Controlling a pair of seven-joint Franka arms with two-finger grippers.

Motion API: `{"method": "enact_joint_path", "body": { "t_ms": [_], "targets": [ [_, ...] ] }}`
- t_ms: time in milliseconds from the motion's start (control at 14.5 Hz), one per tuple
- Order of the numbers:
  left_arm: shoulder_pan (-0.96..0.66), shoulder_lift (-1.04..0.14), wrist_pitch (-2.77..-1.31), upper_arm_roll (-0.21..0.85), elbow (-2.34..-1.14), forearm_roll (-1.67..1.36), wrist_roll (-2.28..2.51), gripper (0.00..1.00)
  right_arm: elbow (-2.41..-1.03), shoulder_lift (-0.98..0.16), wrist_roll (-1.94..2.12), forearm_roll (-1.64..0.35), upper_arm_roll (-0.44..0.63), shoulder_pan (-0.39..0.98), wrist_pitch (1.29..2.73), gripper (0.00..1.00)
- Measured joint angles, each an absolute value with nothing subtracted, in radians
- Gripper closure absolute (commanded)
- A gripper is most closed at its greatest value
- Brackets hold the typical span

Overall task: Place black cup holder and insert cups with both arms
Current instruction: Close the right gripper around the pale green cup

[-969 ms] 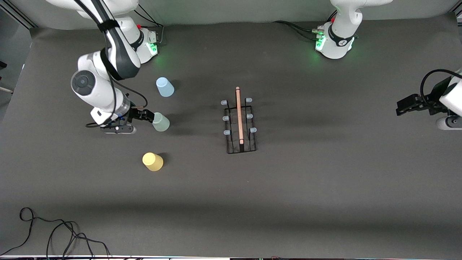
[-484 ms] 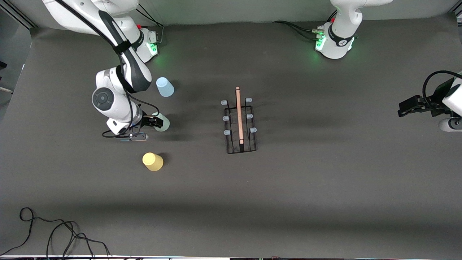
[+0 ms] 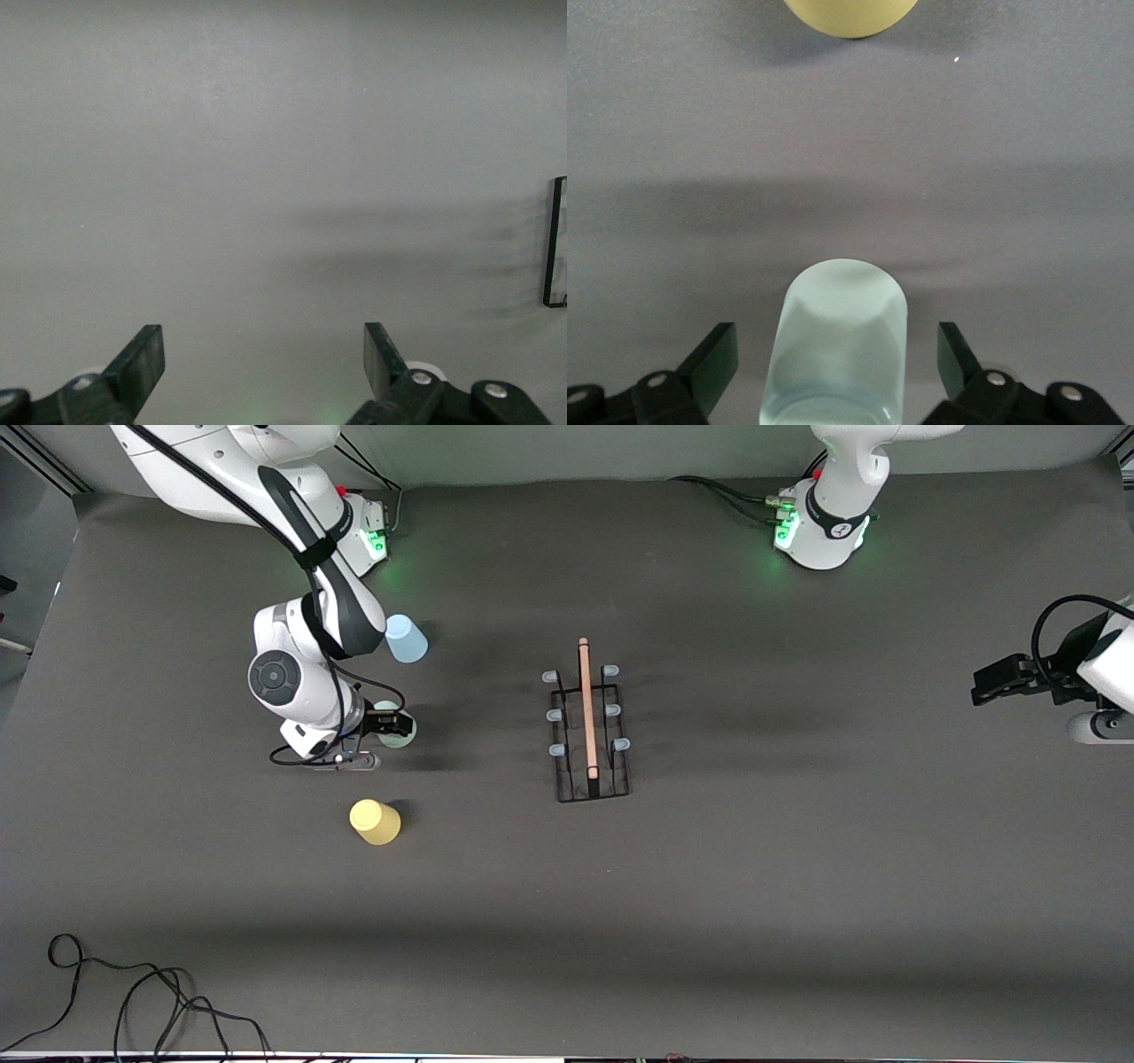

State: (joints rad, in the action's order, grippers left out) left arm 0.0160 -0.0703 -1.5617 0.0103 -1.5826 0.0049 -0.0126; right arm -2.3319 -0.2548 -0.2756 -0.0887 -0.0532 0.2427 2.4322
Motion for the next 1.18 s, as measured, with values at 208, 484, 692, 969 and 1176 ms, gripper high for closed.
{"method": "enact_joint_path", "body": {
  "t_ms": [208,484,692,969,1176],
  "targets": [
    [0.016,-0.07,-1.547,0.01,-1.58,0.005,-0.013,0.0,-2.332,-0.268,-0.279,-0.095,-0.052,0.243,2.426,0.0],
    [0.015,-0.07,-1.529,0.01,-1.575,0.005,-0.013,0.0,-2.337,-0.28,-0.293,-0.106,-0.049,0.243,2.409,0.04],
    [0.015,-0.07,-1.527,0.01,-1.575,0.005,-0.013,0.0,-2.338,-0.279,-0.294,-0.109,-0.049,0.243,2.393,0.59],
    [0.015,-0.07,-1.527,0.01,-1.575,0.005,-0.013,0.0,-2.329,-0.266,-0.292,-0.109,-0.05,0.243,2.371,0.94],
    [0.015,-0.07,-1.527,0.01,-1.575,0.005,-0.013,0.0,-2.294,-0.21,-0.292,-0.109,-0.05,0.243,2.287,0.98]
  ]
}}
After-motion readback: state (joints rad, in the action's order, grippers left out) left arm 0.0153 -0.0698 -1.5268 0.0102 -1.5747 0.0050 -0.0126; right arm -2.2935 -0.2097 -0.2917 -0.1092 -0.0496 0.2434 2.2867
